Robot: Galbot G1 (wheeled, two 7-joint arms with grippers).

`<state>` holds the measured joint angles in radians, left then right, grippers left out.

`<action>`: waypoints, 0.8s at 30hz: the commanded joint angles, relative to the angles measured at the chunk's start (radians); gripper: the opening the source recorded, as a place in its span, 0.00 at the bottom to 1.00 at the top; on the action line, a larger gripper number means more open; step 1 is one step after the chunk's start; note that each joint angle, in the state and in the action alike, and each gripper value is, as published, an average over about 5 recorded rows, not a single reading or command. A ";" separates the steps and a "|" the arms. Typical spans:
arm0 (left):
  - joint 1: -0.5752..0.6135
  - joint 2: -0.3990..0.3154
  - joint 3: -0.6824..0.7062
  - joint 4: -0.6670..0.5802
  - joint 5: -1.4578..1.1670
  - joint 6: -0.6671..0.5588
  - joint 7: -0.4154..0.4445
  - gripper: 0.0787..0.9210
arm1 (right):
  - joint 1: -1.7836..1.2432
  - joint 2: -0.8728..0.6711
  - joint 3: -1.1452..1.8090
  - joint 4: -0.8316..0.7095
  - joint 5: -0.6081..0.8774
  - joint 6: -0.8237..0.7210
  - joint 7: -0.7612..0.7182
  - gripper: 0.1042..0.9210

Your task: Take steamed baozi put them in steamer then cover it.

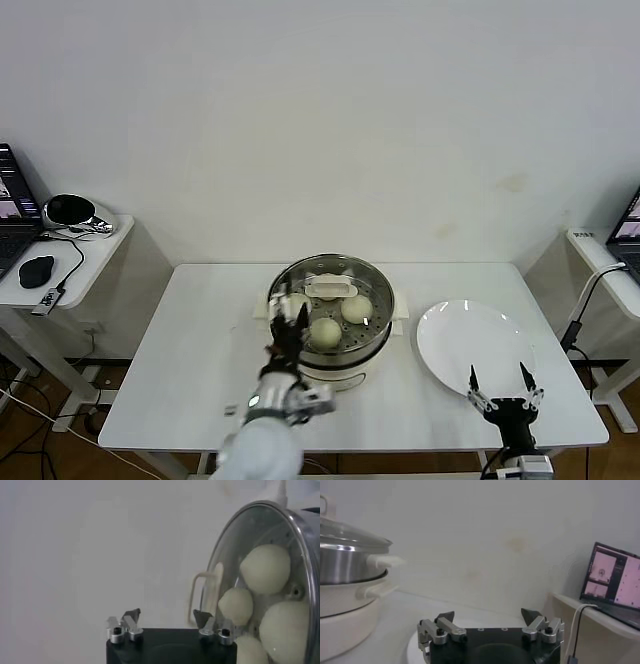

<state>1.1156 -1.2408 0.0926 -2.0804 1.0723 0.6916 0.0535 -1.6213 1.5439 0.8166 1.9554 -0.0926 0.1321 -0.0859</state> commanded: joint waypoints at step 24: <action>0.767 0.007 -0.664 0.002 -1.354 -0.866 -0.133 0.88 | -0.178 -0.112 -0.095 0.004 0.186 0.079 -0.042 0.88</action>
<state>1.7821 -1.2180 -0.4889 -2.1319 -0.1230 -0.0609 -0.0900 -1.7565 1.4496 0.7417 1.9631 0.0554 0.1999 -0.1193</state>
